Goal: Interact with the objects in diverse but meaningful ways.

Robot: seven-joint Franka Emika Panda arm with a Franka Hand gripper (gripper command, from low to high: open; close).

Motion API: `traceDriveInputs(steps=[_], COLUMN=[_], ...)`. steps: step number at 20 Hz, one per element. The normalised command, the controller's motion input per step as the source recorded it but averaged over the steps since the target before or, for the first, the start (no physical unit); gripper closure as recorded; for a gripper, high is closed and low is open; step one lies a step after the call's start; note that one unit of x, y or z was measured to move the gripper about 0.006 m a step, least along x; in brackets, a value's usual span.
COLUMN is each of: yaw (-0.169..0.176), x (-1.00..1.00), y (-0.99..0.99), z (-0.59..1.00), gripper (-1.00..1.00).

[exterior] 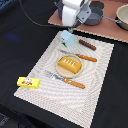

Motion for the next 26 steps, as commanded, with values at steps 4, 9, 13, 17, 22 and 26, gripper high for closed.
traceDriveInputs(steps=[4, 9, 13, 17, 22, 26], yaw=[-0.279, -0.264, -0.262, -0.166, -0.04, -0.033], x=[-0.31, -0.42, -0.32, -0.31, -0.1, -0.09], y=[-0.2, -0.17, -0.02, 0.0, 0.0, -0.07], z=[0.23, 0.0, -0.14, -0.29, -0.28, -0.4], gripper=[-1.0, -1.0, -1.0, -1.0, -1.0, -1.0])
